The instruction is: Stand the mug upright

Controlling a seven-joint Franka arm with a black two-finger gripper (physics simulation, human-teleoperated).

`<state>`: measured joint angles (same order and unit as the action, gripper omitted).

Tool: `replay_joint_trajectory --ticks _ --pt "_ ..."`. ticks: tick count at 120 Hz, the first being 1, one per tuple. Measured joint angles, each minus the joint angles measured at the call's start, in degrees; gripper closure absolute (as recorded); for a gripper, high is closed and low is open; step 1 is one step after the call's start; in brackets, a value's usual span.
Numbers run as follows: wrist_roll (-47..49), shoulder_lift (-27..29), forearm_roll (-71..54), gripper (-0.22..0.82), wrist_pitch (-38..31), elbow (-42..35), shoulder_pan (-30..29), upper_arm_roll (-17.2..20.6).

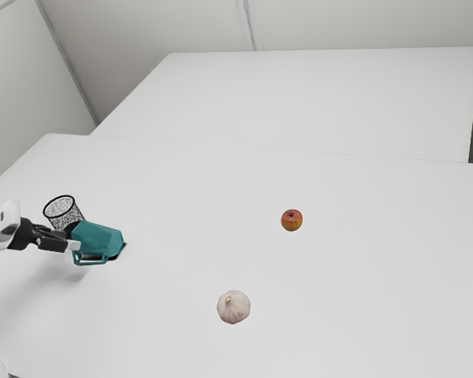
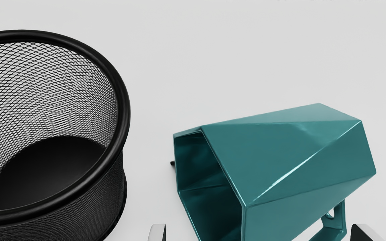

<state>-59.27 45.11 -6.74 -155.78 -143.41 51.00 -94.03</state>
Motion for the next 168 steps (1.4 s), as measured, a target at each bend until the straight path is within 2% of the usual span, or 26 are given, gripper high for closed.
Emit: replay_joint_trajectory --ticks 71,128,168 --pt "1.4 4.8 0.7 0.00 4.9 3.6 4.4 -4.6" --pt "1.9 6.7 2.3 0.00 8.8 5.1 6.8 -5.8" --pt "1.9 6.9 3.6 0.16 11.0 5.1 7.3 -5.8"
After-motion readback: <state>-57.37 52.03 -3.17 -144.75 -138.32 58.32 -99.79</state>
